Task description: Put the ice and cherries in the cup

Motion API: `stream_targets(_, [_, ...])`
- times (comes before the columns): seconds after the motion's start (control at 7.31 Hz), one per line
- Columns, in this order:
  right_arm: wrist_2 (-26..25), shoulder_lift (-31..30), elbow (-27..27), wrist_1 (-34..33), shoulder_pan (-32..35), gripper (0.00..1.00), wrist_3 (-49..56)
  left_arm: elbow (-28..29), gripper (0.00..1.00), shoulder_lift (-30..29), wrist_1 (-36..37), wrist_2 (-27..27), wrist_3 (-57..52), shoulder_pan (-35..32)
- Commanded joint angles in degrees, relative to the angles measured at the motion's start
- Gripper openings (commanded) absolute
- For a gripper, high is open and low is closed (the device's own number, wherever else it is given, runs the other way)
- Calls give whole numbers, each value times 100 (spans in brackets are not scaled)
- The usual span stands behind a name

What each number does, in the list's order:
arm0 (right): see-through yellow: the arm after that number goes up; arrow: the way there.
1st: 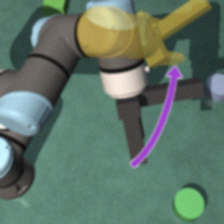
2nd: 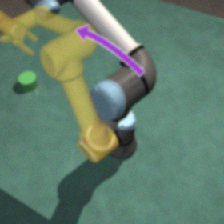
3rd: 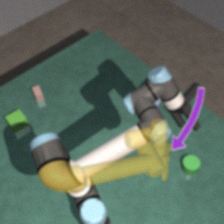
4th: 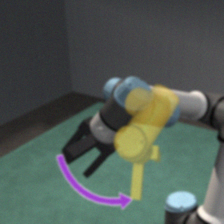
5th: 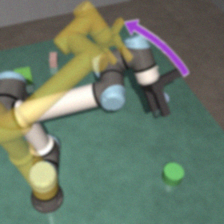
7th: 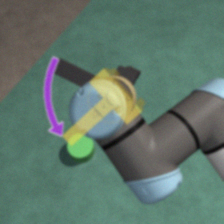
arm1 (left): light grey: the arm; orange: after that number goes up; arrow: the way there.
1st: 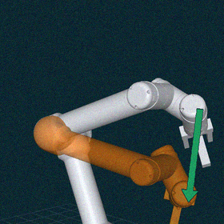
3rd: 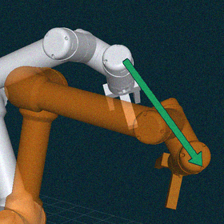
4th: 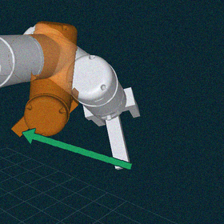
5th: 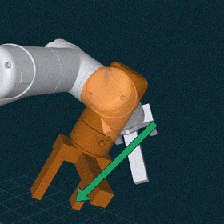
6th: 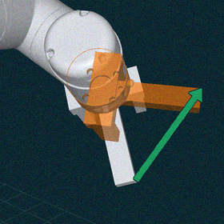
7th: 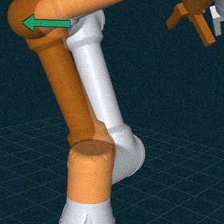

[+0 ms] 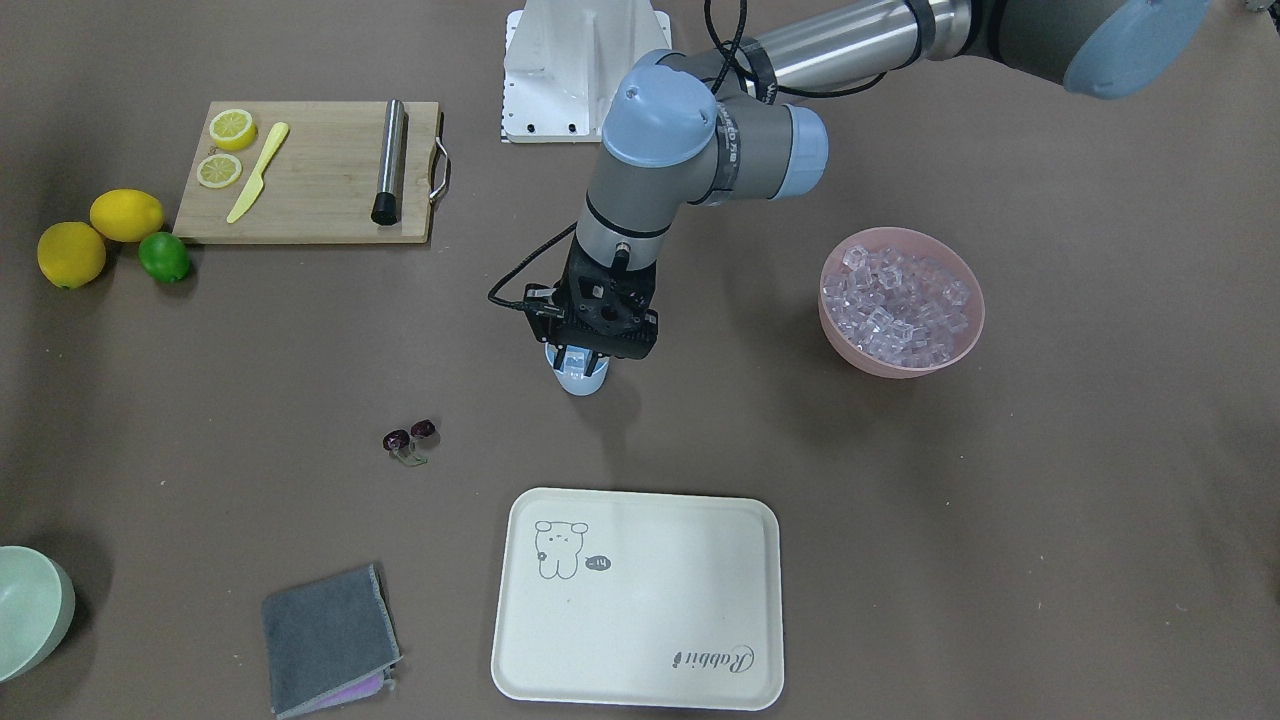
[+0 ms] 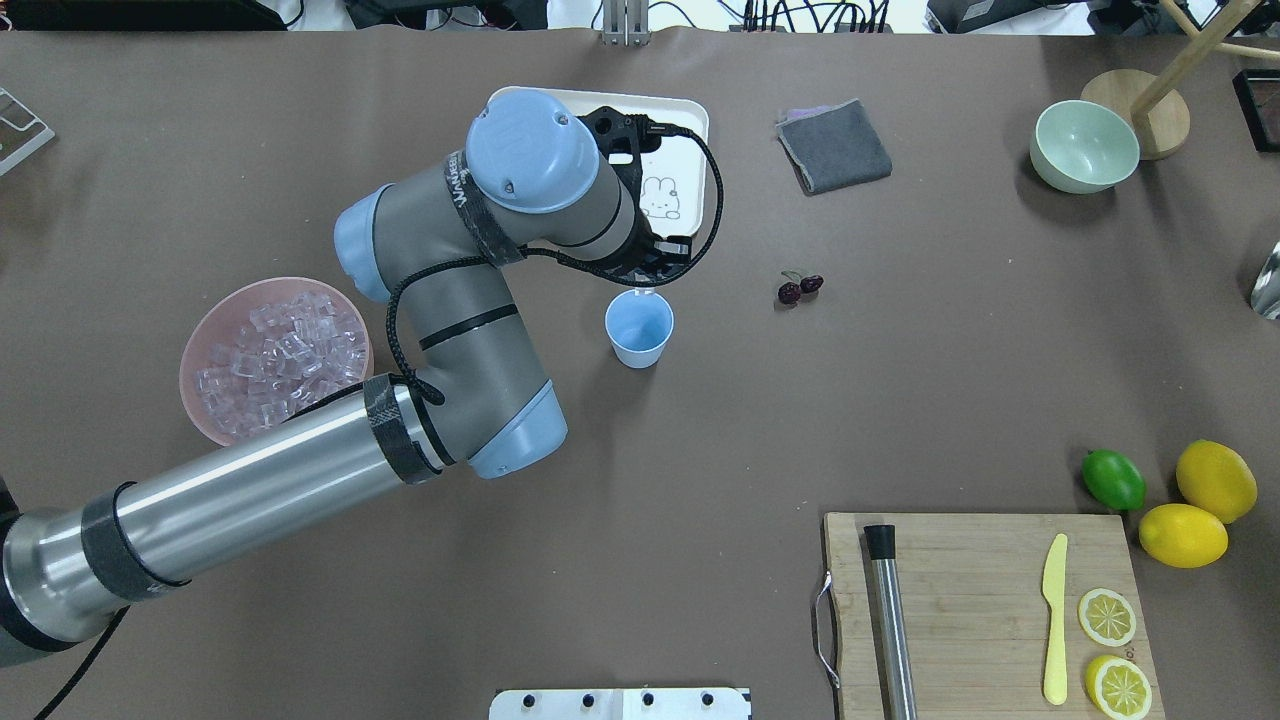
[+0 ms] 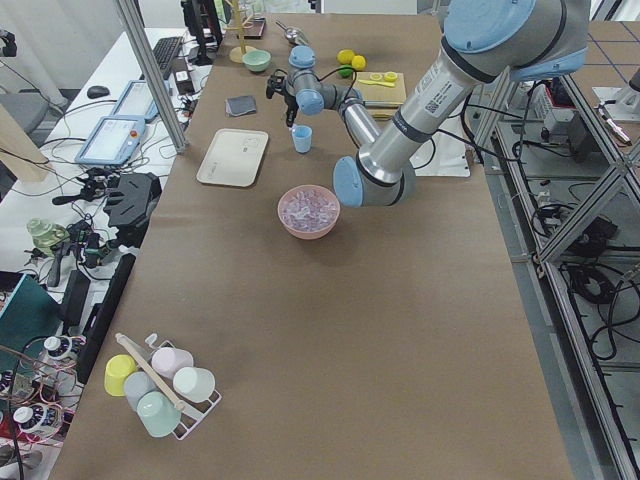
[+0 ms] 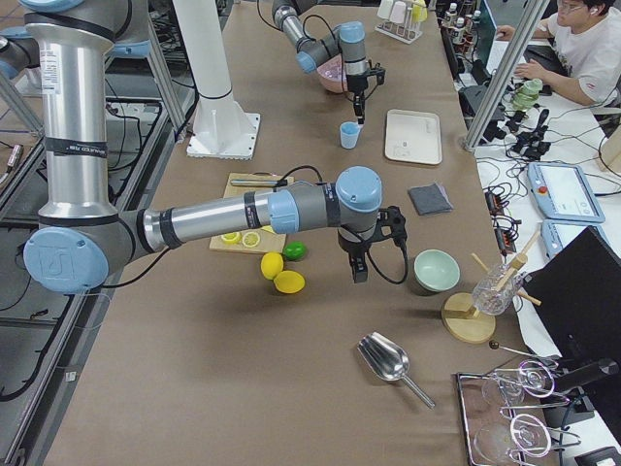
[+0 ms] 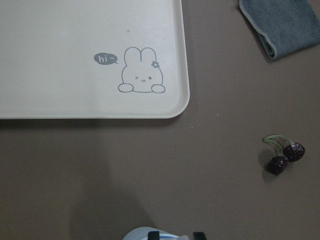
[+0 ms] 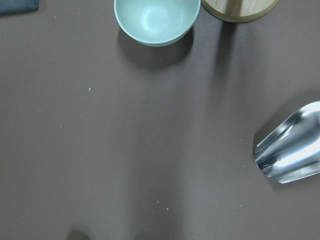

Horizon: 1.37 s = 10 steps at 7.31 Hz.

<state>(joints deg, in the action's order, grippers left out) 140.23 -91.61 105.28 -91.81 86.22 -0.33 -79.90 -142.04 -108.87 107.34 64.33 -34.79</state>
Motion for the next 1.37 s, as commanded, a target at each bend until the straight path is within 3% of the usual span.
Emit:
stream_targets(0.0, [4,2,10,-3,0,100,-2,-8,98,10,-3,24,-8,-28])
stream_targets(0.14, [4,20,10,-3,0,100,-10,-278,98,175,32,268,-8,-202])
stream_targets(0.41, [-5,20,10,-3,0,100,7,-1330,98,1505,216,1584,-540,-1183])
stream_targets(0.68, [-5,11,-16,-3,0,100,-2,-1974,98,3008,165,1580,-1306,-1731])
stream_targets(0.82, [4,20,1,-3,0,100,-10,-2272,98,3425,164,1571,-1457,-1759])
stream_targets(1.23, [4,116,98,-3,0,100,-160,-2162,98,3859,-248,1546,-1494,-1532])
